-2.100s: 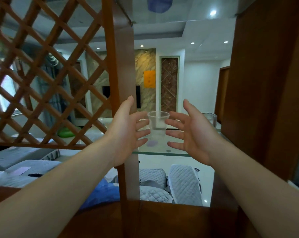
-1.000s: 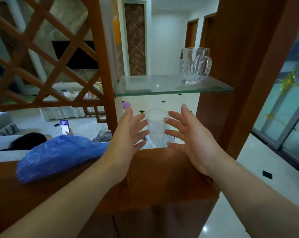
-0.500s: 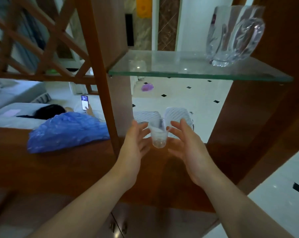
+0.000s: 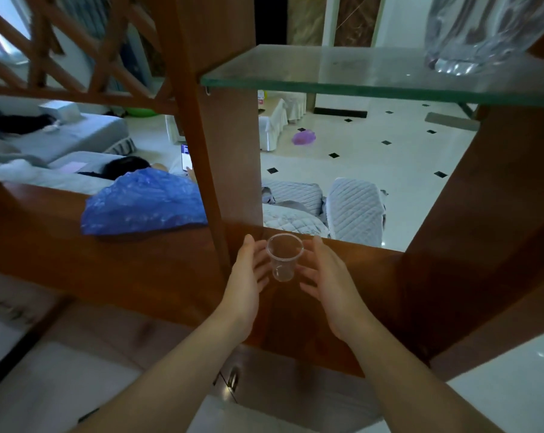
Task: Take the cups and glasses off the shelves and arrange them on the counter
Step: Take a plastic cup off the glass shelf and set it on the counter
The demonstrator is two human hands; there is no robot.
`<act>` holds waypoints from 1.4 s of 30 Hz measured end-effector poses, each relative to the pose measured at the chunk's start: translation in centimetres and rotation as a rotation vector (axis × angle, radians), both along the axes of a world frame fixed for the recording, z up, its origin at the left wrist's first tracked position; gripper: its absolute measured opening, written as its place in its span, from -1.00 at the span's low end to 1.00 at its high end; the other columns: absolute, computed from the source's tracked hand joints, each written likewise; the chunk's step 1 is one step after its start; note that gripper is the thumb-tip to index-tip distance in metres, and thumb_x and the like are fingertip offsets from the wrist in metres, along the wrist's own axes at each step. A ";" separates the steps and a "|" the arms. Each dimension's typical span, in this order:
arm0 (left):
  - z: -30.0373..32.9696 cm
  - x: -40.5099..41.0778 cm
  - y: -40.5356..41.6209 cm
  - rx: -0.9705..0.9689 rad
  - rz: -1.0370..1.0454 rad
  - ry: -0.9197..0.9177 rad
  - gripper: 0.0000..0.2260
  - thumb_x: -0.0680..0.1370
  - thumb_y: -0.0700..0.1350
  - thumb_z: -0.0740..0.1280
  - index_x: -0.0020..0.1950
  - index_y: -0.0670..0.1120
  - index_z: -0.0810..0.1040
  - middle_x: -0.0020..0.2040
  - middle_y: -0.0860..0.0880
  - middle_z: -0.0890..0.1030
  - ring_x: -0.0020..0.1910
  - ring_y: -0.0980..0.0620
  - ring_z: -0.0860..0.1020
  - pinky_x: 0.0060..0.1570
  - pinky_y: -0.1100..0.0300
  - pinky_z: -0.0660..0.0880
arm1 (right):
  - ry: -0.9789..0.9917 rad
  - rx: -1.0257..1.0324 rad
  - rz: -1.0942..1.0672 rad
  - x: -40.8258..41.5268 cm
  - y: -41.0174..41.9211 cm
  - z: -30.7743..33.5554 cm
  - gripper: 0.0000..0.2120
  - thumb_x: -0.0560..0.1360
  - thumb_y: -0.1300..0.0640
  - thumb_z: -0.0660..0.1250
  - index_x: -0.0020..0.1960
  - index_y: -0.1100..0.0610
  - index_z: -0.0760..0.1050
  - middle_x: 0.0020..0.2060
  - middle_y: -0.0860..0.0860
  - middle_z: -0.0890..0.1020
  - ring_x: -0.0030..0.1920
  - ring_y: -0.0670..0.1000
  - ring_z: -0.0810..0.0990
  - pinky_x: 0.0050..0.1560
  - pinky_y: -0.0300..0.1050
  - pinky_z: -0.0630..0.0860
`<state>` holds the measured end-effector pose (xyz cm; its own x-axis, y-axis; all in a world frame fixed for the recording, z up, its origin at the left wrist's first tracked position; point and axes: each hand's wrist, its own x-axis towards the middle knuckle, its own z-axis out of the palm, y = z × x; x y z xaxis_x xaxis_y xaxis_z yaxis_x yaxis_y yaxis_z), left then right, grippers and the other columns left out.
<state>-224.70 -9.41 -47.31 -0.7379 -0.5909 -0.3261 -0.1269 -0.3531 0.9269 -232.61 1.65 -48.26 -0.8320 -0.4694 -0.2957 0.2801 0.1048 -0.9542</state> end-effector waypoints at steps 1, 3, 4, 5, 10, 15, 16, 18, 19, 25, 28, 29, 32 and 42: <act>-0.4 0.1 0.2 -0.001 0.002 -0.010 -0.49 0.71 0.23 -0.01 0.42 -0.03 0.50 0.31 0.01 0.63 0.31 0.02 0.58 0.45 -0.02 0.36 | -0.005 -0.001 0.007 0.0 0.1 -0.4 -0.60 0.68 -0.27 0.10 0.34 -0.12 0.52 0.24 -0.09 0.66 0.24 -0.03 0.63 0.37 0.11 0.49; -1.2 0.3 0.6 -0.003 0.012 -0.027 -0.49 0.71 0.24 -0.01 0.41 -0.02 0.51 0.29 0.02 0.65 0.29 0.02 0.59 0.47 -0.04 0.36 | -0.021 0.001 0.024 0.0 0.4 -1.2 -0.64 0.68 -0.27 0.10 0.31 -0.16 0.53 0.24 -0.10 0.66 0.25 -0.04 0.62 0.36 0.07 0.48; -1.5 0.3 0.8 0.000 0.021 -0.035 -0.50 0.71 0.24 -0.01 0.40 -0.02 0.52 0.28 0.02 0.65 0.28 0.02 0.60 0.47 -0.04 0.37 | -0.031 0.000 0.029 0.0 0.6 -1.5 -0.63 0.68 -0.27 0.10 0.32 -0.15 0.53 0.25 -0.10 0.66 0.26 -0.05 0.61 0.36 0.07 0.48; -1.8 0.2 1.0 0.006 0.032 -0.042 -0.50 0.71 0.23 -0.01 0.39 -0.02 0.52 0.27 0.02 0.65 0.27 0.03 0.60 0.48 -0.04 0.37 | -0.044 0.001 0.030 0.0 0.7 -2.0 -0.59 0.67 -0.29 0.11 0.36 -0.13 0.51 0.27 -0.10 0.65 0.28 -0.05 0.61 0.38 0.08 0.47; -2.5 0.2 1.5 0.024 0.073 -0.055 -0.54 0.71 0.22 -0.01 0.34 -0.01 0.53 0.29 -0.01 0.64 0.28 0.02 0.59 0.48 -0.03 0.36 | -0.082 0.006 0.034 -0.2 0.8 -3.2 -0.53 0.65 -0.31 0.12 0.41 -0.10 0.49 0.28 -0.10 0.65 0.29 -0.05 0.60 0.39 0.08 0.46; -3.2 0.1 1.5 0.038 0.097 -0.064 -0.55 0.72 0.20 0.00 0.38 -0.02 0.50 0.32 -0.03 0.62 0.31 -0.01 0.57 0.49 -0.03 0.34 | -0.070 0.015 0.065 0.1 0.6 -3.6 -0.68 0.68 -0.27 0.09 0.25 -0.20 0.52 0.25 -0.13 0.64 0.28 -0.10 0.58 0.40 0.06 0.44; -3.3 0.2 1.4 0.038 0.099 -0.068 -0.56 0.72 0.20 0.01 0.36 -0.01 0.51 0.31 -0.02 0.63 0.29 0.00 0.58 0.48 -0.02 0.35 | -0.072 0.016 0.067 0.2 0.6 -3.7 -0.67 0.68 -0.27 0.10 0.26 -0.19 0.52 0.25 -0.14 0.64 0.28 -0.11 0.58 0.40 0.07 0.44; -3.7 0.3 1.3 0.043 0.108 -0.071 -0.59 0.72 0.20 0.02 0.29 0.02 0.53 0.28 0.00 0.64 0.25 0.04 0.59 0.45 0.01 0.37 | -0.068 0.012 0.073 0.2 0.6 -3.9 -0.69 0.69 -0.26 0.09 0.20 -0.21 0.55 0.20 -0.19 0.65 0.27 -0.13 0.57 0.38 0.05 0.44; -3.8 0.4 1.3 0.042 0.110 -0.069 -0.61 0.71 0.21 0.03 0.25 0.04 0.54 0.25 0.02 0.65 0.23 0.06 0.59 0.44 0.03 0.37 | -0.063 0.011 0.078 0.2 0.6 -3.9 -0.70 0.69 -0.25 0.09 0.15 -0.21 0.57 0.17 -0.21 0.65 0.26 -0.14 0.57 0.37 0.04 0.45; -3.8 0.7 1.4 0.054 0.089 -0.072 -0.65 0.71 0.21 0.04 0.24 0.08 0.52 0.25 0.03 0.65 0.26 0.08 0.58 0.44 0.04 0.36 | -0.095 0.001 0.087 0.3 0.8 -4.0 -0.63 0.67 -0.27 0.11 0.33 -0.15 0.52 0.30 -0.11 0.62 0.33 -0.07 0.56 0.34 0.01 0.45; -3.5 1.0 1.6 0.057 0.089 -0.092 -0.66 0.71 0.19 0.06 0.28 0.05 0.50 0.25 0.04 0.63 0.32 0.02 0.55 0.47 0.04 0.33 | -0.110 0.011 0.077 0.6 0.7 -4.0 -0.67 0.67 -0.28 0.13 0.30 -0.18 0.49 0.35 -0.07 0.60 0.37 -0.03 0.54 0.39 0.04 0.43; -3.4 1.1 1.7 0.062 0.089 -0.095 -0.64 0.71 0.19 0.08 0.33 0.03 0.48 0.27 0.04 0.61 0.36 -0.01 0.53 0.47 0.05 0.32 | -0.113 0.012 0.070 0.8 0.7 -4.0 -0.71 0.67 -0.27 0.13 0.26 -0.21 0.49 0.35 -0.07 0.60 0.38 -0.03 0.54 0.41 0.06 0.42; -3.1 1.6 1.8 0.088 0.072 -0.103 -0.52 0.71 0.18 0.09 0.54 -0.05 0.37 0.43 -0.06 0.53 0.48 -0.08 0.45 0.50 0.02 0.30 | -0.128 0.015 0.029 1.1 0.8 -4.2 -0.69 0.67 -0.27 0.12 0.28 -0.21 0.50 0.39 -0.05 0.58 0.41 0.00 0.52 0.46 0.11 0.41; -1.7 4.1 0.5 0.154 0.069 -0.059 -0.55 0.70 0.19 0.12 0.43 -0.05 0.47 0.47 -0.15 0.52 0.45 -0.13 0.48 0.51 -0.04 0.32 | -0.115 -0.033 -0.193 2.6 2.1 -2.2 -0.45 0.66 -0.29 0.14 0.54 -0.04 0.39 0.46 0.01 0.53 0.39 0.07 0.53 0.45 0.16 0.43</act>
<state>-220.62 -8.92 -49.03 -0.6742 -0.5791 -0.4584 -0.1505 -0.4999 0.8529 -229.97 3.78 -50.43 -0.8689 -0.3154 -0.3815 0.3995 0.0082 -0.9167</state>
